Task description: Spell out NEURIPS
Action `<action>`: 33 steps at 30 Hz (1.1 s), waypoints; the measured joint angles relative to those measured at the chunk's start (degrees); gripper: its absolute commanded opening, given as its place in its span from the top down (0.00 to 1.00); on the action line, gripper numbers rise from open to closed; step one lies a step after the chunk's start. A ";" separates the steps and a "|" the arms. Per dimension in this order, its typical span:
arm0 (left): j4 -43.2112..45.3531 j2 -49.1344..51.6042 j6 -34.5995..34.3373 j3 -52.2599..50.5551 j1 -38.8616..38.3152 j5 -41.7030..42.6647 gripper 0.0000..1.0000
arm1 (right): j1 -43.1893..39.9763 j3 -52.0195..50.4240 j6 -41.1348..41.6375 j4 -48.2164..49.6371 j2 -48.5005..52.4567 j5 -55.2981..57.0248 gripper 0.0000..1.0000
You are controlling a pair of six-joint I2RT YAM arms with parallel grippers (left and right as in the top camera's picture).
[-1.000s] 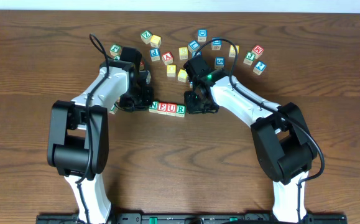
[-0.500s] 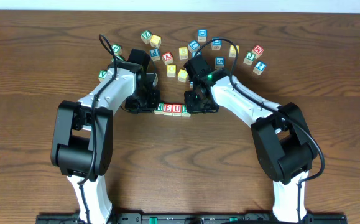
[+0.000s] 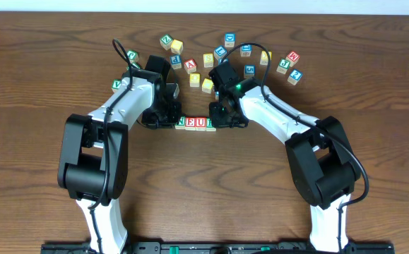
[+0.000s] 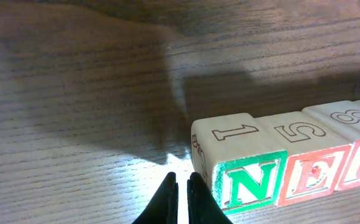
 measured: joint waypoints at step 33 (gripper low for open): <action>8.39 -5.31 -3.50 4.61 -1.27 -5.88 0.92 | -3.80 -1.11 -0.70 1.46 0.00 4.09 0.81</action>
